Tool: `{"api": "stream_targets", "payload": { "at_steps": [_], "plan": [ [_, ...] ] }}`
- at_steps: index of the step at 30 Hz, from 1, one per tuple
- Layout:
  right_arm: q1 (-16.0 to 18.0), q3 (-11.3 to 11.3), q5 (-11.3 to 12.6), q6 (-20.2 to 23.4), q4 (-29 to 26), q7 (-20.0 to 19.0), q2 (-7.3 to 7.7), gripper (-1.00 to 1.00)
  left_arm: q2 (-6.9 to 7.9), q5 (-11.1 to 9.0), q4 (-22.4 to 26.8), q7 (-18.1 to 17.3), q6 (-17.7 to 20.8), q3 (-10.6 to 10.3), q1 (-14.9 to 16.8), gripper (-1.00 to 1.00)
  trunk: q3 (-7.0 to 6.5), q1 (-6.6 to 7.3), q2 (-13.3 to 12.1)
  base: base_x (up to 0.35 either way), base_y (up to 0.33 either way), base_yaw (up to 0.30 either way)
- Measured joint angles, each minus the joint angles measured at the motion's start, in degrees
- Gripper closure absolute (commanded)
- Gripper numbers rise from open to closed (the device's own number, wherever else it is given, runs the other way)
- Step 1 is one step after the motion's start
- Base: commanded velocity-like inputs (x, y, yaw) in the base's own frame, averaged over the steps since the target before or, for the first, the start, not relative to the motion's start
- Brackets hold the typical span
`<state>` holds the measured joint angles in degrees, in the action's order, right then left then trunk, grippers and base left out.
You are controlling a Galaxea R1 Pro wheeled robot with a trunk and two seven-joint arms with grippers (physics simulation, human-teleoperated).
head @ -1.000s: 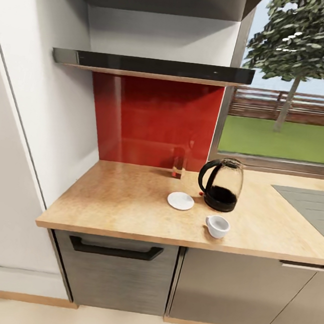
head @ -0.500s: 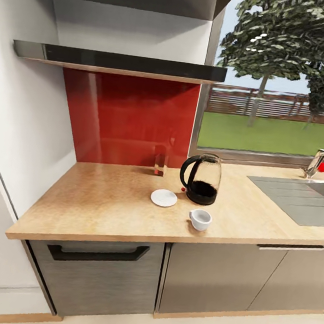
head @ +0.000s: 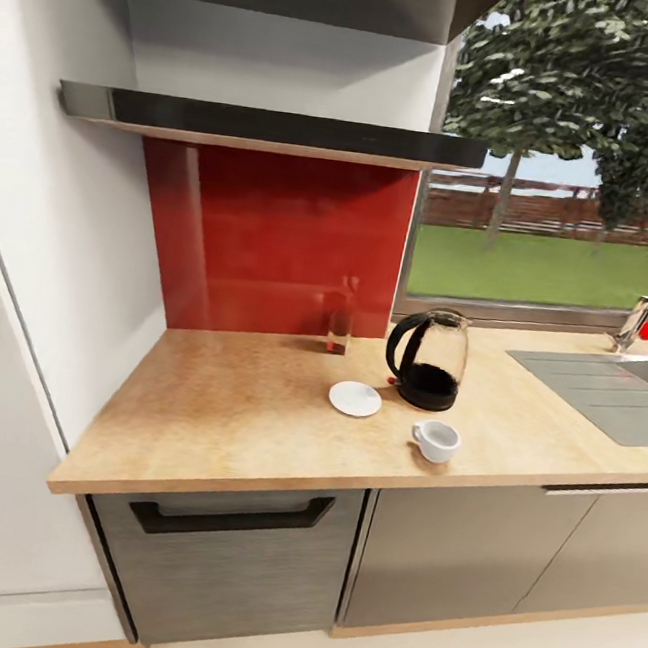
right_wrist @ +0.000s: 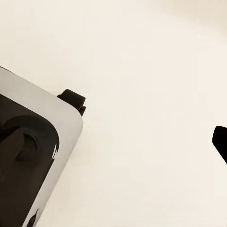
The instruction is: Set up a coffee station on the kitchen countertop: keep the coffee maker on the countertop, move the bottle of coffee from the kitchen shelf to the counter next to the coffee maker, place a paper coffee filter on top of the coffee maker, put the saucer next to the coffee maker with the coffee cup on the saucer, and place the electric kettle next to the coffee maker.
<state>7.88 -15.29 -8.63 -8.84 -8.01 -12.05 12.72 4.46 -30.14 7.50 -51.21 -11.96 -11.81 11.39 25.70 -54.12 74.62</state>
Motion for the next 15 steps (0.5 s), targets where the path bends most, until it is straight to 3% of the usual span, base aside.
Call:
{"api": "stream_targets", "payload": {
  "at_steps": [7,15],
  "plan": [
    [0.0,-0.01,0.02,-0.01,0.0,0.0,0.0,-1.0,0.1,0.0,-0.07,0.05,0.02,0.06,0.0,-1.0,0.0,0.0,0.0,0.0,0.274,-0.001],
    [0.0,0.08,0.07,-0.01,0.0,0.0,0.01,-1.0,0.53,0.01,-0.58,0.41,0.07,0.15,0.0,-1.0,0.0,0.0,0.0,0.0,0.064,0.0]
  ]
}}
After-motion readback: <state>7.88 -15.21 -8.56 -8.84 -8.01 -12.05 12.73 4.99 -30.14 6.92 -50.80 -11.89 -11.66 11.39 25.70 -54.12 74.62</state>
